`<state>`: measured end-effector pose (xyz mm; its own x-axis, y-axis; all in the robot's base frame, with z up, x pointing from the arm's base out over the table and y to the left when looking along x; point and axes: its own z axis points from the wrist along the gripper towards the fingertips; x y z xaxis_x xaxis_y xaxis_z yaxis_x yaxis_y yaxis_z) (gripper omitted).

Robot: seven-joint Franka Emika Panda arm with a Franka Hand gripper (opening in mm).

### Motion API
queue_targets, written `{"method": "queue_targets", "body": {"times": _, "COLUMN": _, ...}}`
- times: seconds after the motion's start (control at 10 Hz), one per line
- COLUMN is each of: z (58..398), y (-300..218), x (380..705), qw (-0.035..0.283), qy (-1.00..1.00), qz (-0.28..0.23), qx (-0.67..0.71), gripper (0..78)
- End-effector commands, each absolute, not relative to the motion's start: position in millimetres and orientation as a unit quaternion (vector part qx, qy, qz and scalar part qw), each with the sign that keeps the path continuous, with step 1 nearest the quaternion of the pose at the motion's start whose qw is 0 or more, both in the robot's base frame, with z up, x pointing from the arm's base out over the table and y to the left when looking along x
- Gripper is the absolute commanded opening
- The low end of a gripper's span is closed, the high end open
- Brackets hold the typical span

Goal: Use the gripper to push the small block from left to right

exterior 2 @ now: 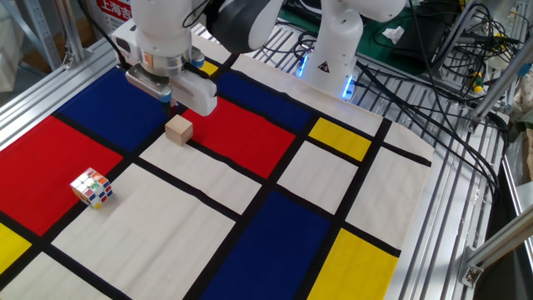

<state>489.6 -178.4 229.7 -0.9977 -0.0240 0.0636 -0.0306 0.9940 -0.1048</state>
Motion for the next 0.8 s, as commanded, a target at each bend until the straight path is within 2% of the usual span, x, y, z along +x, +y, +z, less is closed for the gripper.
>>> {"method": "queue_targets", "body": {"times": 0.1, "z": 231.0, "y": -179.0, "x": 490.3, "qw": 0.033, "qy": -0.999, "qz": 0.011, "qx": -0.004, "gripper": 0.0}}
{"method": "queue_targets", "body": {"times": 0.2, "z": 231.0, "y": -179.0, "x": 490.3, "qw": 0.053, "qy": -0.999, "qz": 0.006, "qx": -0.008, "gripper": 0.0}}
{"method": "queue_targets", "body": {"times": 0.3, "z": 230.7, "y": -179.2, "x": 490.3, "qw": 0.060, "qy": -0.998, "qz": 0.020, "qx": -0.010, "gripper": 0.0}}
{"method": "queue_targets", "body": {"times": 0.6, "z": 210.1, "y": -211.5, "x": 495.1, "qw": 0.052, "qy": -0.998, "qz": 0.020, "qx": 0.010, "gripper": 0.0}}
{"method": "queue_targets", "body": {"times": 0.8, "z": 202.7, "y": -255.1, "x": 487.8, "qw": 0.042, "qy": -0.999, "qz": 0.025, "qx": 0.019, "gripper": 0.0}}
